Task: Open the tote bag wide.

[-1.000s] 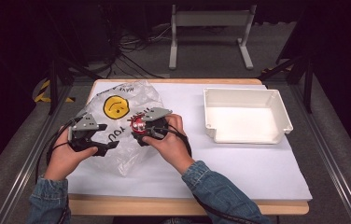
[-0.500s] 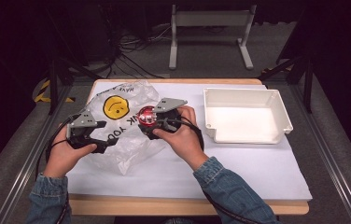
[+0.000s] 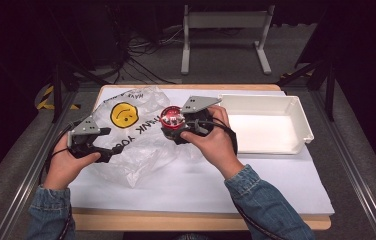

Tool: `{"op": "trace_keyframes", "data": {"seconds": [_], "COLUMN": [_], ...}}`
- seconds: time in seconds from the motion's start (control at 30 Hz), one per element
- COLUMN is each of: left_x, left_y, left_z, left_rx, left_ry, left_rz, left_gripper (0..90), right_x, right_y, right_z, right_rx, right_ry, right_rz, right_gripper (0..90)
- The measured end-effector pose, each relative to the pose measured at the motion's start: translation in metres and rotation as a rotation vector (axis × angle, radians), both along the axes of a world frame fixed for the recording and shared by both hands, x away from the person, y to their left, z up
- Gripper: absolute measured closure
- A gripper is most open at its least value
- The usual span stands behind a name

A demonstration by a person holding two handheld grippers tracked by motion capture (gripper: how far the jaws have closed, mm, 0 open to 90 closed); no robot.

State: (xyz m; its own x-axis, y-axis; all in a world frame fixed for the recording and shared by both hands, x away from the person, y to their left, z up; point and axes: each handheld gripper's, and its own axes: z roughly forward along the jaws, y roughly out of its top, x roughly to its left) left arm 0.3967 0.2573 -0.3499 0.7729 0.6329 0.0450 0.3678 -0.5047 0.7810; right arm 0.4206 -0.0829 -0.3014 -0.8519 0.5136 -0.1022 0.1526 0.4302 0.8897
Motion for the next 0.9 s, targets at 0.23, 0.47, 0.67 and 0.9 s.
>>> {"op": "trace_keyframes", "data": {"seconds": [0.23,0.47,0.67,0.9], "left_x": [-0.002,-0.002,-0.002,-0.003], "left_y": [0.007,0.011,0.014,0.016], "left_z": [0.003,0.003,0.003,0.003], "left_rx": [-0.019,-0.029,-0.038,-0.043], "left_ry": [0.000,0.006,0.003,0.007], "left_rz": [0.015,0.021,0.022,0.017], "left_gripper": [20.8,20.3,19.7,18.3], "right_x": [0.001,0.004,0.009,0.016], "right_y": [-0.018,-0.035,-0.054,-0.076], "right_z": [0.011,0.019,0.024,0.027], "right_rx": [0.011,0.023,0.018,0.037], "right_ry": [-0.001,0.021,0.031,0.043], "right_rz": [-0.014,-0.016,-0.039,-0.057], "right_gripper": [24.6,24.6,24.6,24.6]}}
